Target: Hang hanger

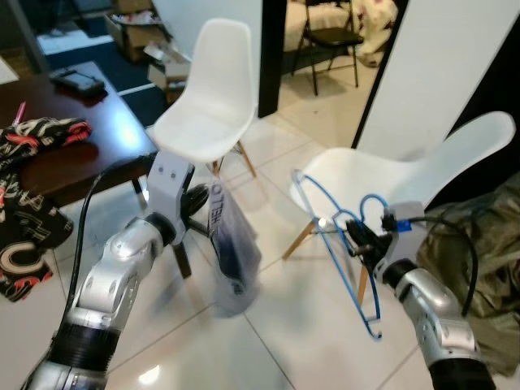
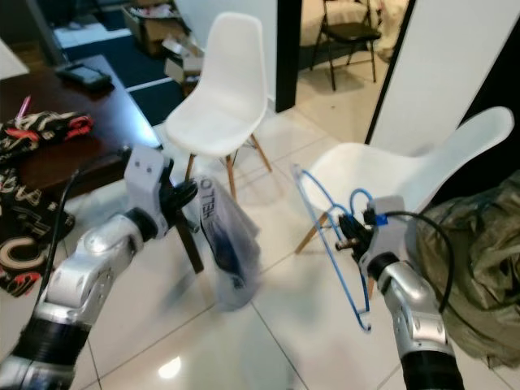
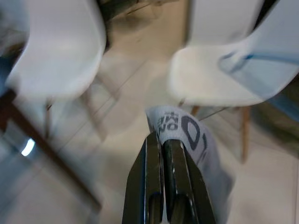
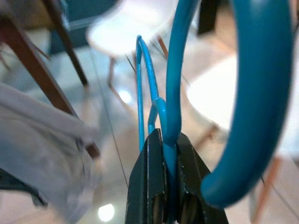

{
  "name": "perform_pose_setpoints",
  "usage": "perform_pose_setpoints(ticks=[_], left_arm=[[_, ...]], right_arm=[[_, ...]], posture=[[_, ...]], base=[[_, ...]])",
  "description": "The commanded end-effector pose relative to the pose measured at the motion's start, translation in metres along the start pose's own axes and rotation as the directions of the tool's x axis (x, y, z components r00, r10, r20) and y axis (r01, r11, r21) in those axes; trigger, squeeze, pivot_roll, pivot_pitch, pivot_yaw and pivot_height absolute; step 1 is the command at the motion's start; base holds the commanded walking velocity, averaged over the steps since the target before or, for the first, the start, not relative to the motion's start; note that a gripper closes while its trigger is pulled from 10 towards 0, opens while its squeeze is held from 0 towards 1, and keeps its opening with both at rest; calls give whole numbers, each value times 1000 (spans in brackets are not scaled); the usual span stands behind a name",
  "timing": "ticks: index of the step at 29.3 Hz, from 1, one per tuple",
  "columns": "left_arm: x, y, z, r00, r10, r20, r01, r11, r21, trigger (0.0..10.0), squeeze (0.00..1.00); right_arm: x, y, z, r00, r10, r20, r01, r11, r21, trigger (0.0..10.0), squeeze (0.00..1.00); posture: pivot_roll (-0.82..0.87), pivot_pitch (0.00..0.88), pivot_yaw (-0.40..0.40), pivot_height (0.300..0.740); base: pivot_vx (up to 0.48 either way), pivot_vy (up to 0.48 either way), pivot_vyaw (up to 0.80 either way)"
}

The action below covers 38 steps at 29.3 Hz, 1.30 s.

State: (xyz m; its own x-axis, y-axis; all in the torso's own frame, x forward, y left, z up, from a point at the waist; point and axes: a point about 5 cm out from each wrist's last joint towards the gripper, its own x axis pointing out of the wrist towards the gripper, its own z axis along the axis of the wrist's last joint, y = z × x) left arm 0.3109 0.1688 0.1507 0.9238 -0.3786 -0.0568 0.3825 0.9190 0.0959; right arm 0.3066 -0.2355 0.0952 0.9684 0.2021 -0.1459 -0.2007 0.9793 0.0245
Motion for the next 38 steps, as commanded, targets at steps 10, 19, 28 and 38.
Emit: perform_pose_setpoints(ticks=[10,19,28,38], left_arm=[[-22,2,-39,997,57,-55,-60,997,-55,10000,0],[-58,4,-111,966,132,-224,-173,969,-175,10000,0],[-68,5,-126,956,166,-241,-214,958,-189,10000,0],[-70,7,-130,958,178,-226,-224,955,-194,10000,0]], right_arm=[[-20,-6,-42,990,-72,-119,77,996,34,10000,0],[-41,-1,-91,961,-109,-256,134,988,81,10000,0],[-43,-1,-99,955,-128,-266,156,984,85,10000,0],[-44,-5,-103,951,-150,-269,184,977,104,10000,0]], posture=[[19,134,-11,740],[15,134,-12,740],[18,132,-15,740],[18,129,-16,740]], base=[[0,0,-240],[0,0,-267],[0,0,-178],[0,0,-320]])
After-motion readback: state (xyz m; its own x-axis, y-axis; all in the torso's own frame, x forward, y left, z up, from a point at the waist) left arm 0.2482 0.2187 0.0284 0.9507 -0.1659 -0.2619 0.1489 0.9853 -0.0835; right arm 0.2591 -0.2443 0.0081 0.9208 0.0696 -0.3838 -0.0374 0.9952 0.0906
